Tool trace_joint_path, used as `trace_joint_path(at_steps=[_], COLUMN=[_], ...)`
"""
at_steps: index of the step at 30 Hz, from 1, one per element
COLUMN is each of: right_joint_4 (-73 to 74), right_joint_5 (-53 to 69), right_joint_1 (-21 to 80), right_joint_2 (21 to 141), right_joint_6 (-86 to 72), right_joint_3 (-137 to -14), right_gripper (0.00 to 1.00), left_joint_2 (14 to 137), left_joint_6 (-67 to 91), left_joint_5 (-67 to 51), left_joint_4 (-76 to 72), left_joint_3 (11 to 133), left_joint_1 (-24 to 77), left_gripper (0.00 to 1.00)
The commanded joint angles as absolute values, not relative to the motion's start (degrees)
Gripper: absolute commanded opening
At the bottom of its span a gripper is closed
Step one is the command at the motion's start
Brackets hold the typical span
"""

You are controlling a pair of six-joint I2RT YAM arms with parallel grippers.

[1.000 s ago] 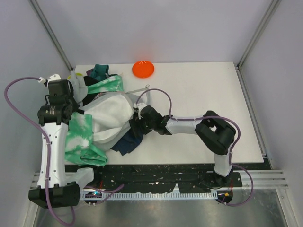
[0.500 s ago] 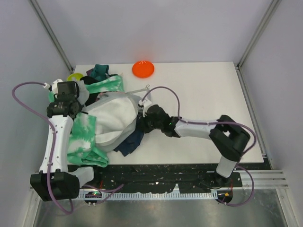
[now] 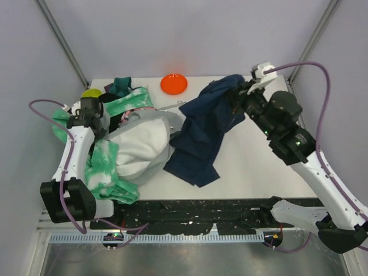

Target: Pick out a specific cloth from the pile

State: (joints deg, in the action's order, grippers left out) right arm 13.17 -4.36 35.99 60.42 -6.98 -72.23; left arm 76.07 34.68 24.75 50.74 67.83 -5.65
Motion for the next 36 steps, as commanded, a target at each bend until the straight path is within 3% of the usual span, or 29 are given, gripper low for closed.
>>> trace_joint_path(at_steps=[1,11,17,19,20,22,24,25,26,32,34,36], right_joint_4=[15.11,21.36,22.58,23.11,23.03,22.85,19.97,18.91,16.2,6.43,3.53,2.9], right_joint_5=[-12.11,-21.35,-23.03,-22.42,-22.15,-20.92,-18.46,-17.15,-16.96,-14.14,-13.8,-11.44], right_joint_1=[33.67,26.72,21.46,19.79,19.17,17.32,15.21,13.73,13.28,8.27,7.39,7.29], right_joint_2=[57.21,65.12,69.34,69.61,69.44,68.38,66.37,64.53,63.12,63.1,65.72,69.59], right_joint_6=[-0.27,8.96,10.99,9.85,9.32,6.78,3.53,0.91,-1.99,-19.82,-24.93,-25.58], right_joint_3=[-85.32,-108.87,-114.87,-113.48,-110.94,-105.25,-96.83,-93.64,-86.21,-56.48,-49.96,-48.17], right_gripper=[0.06,0.05,0.05,0.05,0.05,0.06,0.05,0.05,0.05,0.06,0.3,0.37], left_joint_2=[77.87,77.17,70.24,67.6,65.93,62.86,59.61,57.59,55.05,43.44,39.83,37.45], left_joint_6=[36.03,34.98,33.13,33.57,34.01,34.28,34.89,34.98,35.07,34.37,34.02,33.31], left_joint_5=[28.56,30.24,27.51,27.6,27.68,27.77,27.95,27.95,27.51,22.16,19.44,16.8], left_joint_4=[52.29,54.67,53.61,54.22,54.84,55.37,56.07,56.25,56.6,53.89,51.6,50.63], left_joint_3=[66.8,68.56,68.82,68.99,69.08,69.17,69.43,69.52,69.78,69.53,68.47,67.86], left_joint_1=[-6.06,-5.63,-1.5,-0.53,-0.53,2.45,3.51,3.86,4.3,5.45,5.54,5.54], left_gripper=[0.0,0.0,0.35,0.57,0.64,0.7,0.84,0.97,1.0,1.0,1.0,1.0])
